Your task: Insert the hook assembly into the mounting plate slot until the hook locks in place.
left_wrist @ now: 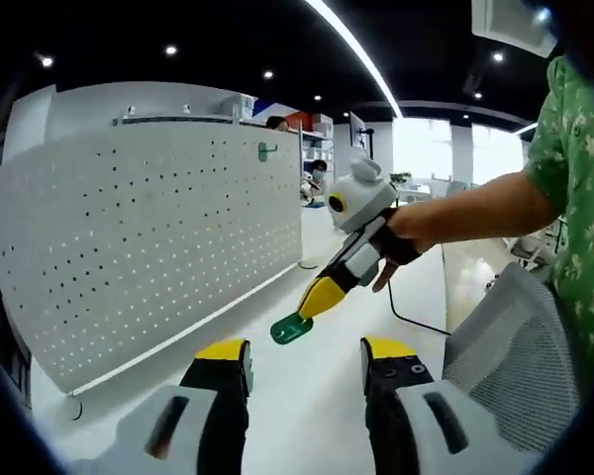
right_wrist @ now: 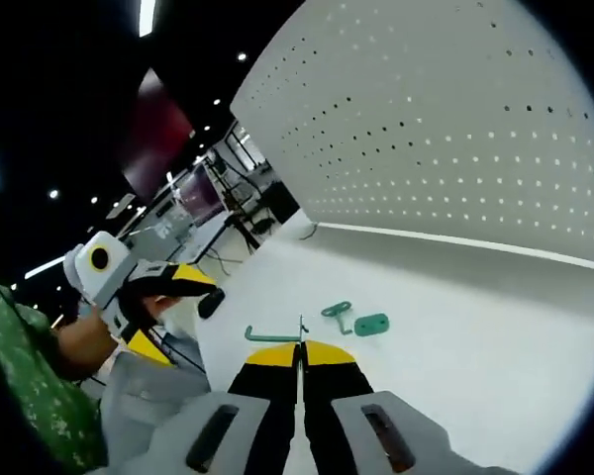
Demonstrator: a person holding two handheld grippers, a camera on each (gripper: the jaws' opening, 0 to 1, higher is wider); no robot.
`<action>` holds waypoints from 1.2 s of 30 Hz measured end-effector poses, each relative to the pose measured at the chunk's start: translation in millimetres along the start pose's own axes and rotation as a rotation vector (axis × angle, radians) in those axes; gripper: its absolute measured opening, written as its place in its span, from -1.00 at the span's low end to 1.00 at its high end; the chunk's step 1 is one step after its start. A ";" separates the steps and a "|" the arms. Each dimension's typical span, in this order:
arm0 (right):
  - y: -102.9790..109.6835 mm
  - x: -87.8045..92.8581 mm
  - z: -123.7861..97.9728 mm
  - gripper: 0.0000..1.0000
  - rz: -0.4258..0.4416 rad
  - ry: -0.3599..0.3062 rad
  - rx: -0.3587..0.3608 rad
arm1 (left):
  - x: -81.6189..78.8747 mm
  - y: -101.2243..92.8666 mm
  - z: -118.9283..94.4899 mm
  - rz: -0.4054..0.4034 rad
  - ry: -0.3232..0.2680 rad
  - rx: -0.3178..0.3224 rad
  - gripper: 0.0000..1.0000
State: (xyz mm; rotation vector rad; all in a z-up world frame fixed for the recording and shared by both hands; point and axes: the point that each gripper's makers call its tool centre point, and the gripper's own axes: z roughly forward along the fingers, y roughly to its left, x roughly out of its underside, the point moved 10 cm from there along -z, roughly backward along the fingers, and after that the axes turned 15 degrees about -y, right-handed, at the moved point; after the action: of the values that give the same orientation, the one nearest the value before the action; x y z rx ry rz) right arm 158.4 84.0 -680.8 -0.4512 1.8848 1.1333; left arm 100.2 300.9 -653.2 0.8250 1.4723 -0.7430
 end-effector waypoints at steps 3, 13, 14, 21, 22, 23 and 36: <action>8.4 -3.2 -1.5 -1.00 0.006 0.000 -0.014 | -1.4 -1.3 1.3 0.031 0.000 0.017 -0.18; 28.3 -15.2 -7.8 -1.00 -0.002 0.001 -0.038 | -11.6 0.3 10.3 0.121 -0.009 0.068 -0.40; 29.5 -17.0 -8.3 -1.00 -0.006 0.001 -0.037 | -13.6 1.3 12.1 0.130 -0.011 0.073 -0.43; 37.5 -26.0 -13.8 -1.00 -0.028 -0.001 -0.026 | -22.1 -0.7 18.3 0.180 -0.016 0.119 -0.58; 37.9 -26.5 -14.3 -1.00 -0.029 0.002 -0.025 | -22.6 -1.3 19.0 0.184 -0.015 0.126 -0.61; 38.3 -26.6 -14.8 -1.00 -0.030 0.003 -0.024 | -23.1 -1.9 19.8 0.191 -0.015 0.134 -0.62; 44.6 -24.6 -23.9 -1.00 -0.018 0.023 -0.005 | -28.6 -11.8 22.1 0.240 -0.009 0.192 -0.83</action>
State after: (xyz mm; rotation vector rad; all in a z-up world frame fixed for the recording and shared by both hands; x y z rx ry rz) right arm 130.6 84.0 -631.9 -0.4853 1.8948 1.1253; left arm 102.7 274.0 -626.3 1.1216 1.2788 -0.7120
